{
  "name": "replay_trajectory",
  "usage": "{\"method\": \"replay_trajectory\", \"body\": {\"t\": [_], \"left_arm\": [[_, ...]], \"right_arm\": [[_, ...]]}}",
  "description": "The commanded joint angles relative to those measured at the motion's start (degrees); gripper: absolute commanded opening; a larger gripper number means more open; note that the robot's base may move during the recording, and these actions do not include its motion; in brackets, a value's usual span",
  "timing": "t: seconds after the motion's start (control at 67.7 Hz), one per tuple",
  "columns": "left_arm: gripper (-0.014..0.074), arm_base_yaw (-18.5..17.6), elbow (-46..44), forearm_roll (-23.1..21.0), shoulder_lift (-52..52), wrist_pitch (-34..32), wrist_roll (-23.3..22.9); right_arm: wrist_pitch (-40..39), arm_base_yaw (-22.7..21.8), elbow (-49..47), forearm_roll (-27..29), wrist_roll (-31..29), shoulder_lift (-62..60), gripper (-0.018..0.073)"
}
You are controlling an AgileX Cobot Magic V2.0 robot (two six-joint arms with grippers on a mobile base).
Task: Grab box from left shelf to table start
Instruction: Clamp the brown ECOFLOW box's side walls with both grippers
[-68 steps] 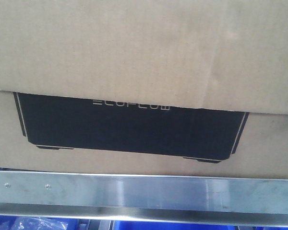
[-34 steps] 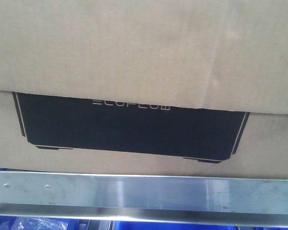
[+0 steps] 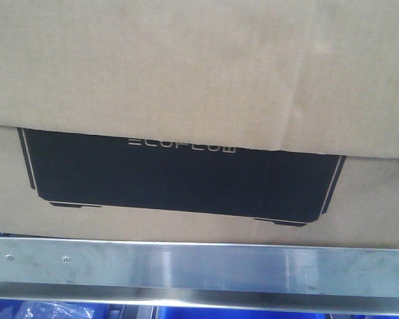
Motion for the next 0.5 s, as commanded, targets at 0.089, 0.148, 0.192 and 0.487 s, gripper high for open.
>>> {"method": "replay_trajectory", "body": {"t": [0.089, 0.148, 0.192, 0.487], "left_arm": [[0.0306, -8.03, -14.13, -2.40, 9.29, 8.79, -0.35], [0.0307, -11.31, -17.57, -2.40, 13.59, 13.06, -0.35], [0.0307, -13.54, -20.18, -2.29, 16.64, 15.63, -0.35], [0.0307, -12.68, -35.41, -0.62, 35.07, 26.50, -5.57]], "right_arm": [[-5.97, 0.01, 0.12, 0.06, -0.34, -0.51, 0.0060], [-6.12, 0.01, 0.12, 0.06, -0.34, -0.51, 0.0060], [-6.12, 0.01, 0.12, 0.06, -0.34, -0.51, 0.0060], [-7.70, 0.01, 0.12, 1.06, -0.33, -0.51, 0.0060]]}}
